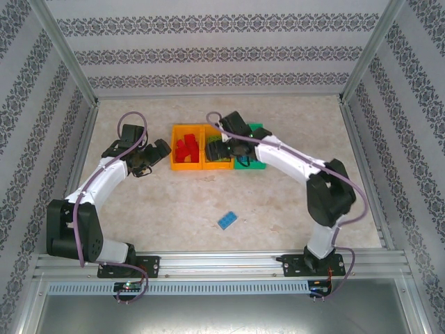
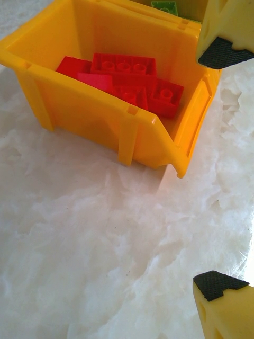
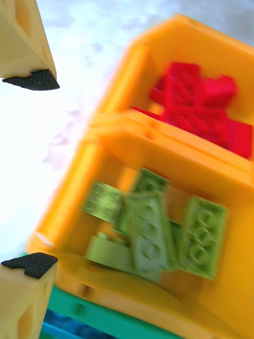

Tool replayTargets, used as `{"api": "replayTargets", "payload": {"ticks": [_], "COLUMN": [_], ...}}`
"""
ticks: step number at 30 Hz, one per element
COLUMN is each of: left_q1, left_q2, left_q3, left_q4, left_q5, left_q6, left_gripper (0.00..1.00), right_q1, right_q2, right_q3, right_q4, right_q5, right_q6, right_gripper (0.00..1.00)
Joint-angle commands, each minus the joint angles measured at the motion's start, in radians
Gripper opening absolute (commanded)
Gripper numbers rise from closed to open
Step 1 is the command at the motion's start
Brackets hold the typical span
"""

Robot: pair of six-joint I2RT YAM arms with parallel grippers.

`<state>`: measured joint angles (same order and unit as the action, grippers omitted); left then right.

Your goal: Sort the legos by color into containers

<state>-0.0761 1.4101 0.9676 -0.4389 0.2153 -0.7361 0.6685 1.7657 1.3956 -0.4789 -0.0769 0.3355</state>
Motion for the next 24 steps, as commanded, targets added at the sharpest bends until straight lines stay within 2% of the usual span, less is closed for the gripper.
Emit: {"api": "replayTargets", "payload": {"ticks": [1,7,11,17,24], "left_q1": [0.013,0.013,0.013,0.013,0.013], "left_q2": [0.021,0.020,0.020,0.014,0.012], "left_q3": [-0.013,-0.015,-0.014,-0.022,-0.027], "left_q4": [0.031,0.046,0.046,0.049,0.046], "left_q5": [0.026,0.042,0.042,0.041,0.039], "left_q6": [0.026,0.041,0.045,0.039,0.042], "left_gripper": [1.00,1.00,1.00,1.00,1.00], "right_q1": [0.044,0.133,0.191,0.308,0.376], "right_q2": [-0.084,-0.224,-0.260,-0.245,-0.162], "right_q3": [-0.127,-0.367,-0.454,-0.504,-0.494], "right_q4": [-0.037,-0.029,-0.037,-0.020,-0.024], "right_q5": [0.040,0.005,-0.048,-0.031,-0.016], "right_q6": [-0.035,-0.048,-0.043,-0.032,-0.041], "right_gripper": [0.84,0.88,0.94,0.98,0.97]}}
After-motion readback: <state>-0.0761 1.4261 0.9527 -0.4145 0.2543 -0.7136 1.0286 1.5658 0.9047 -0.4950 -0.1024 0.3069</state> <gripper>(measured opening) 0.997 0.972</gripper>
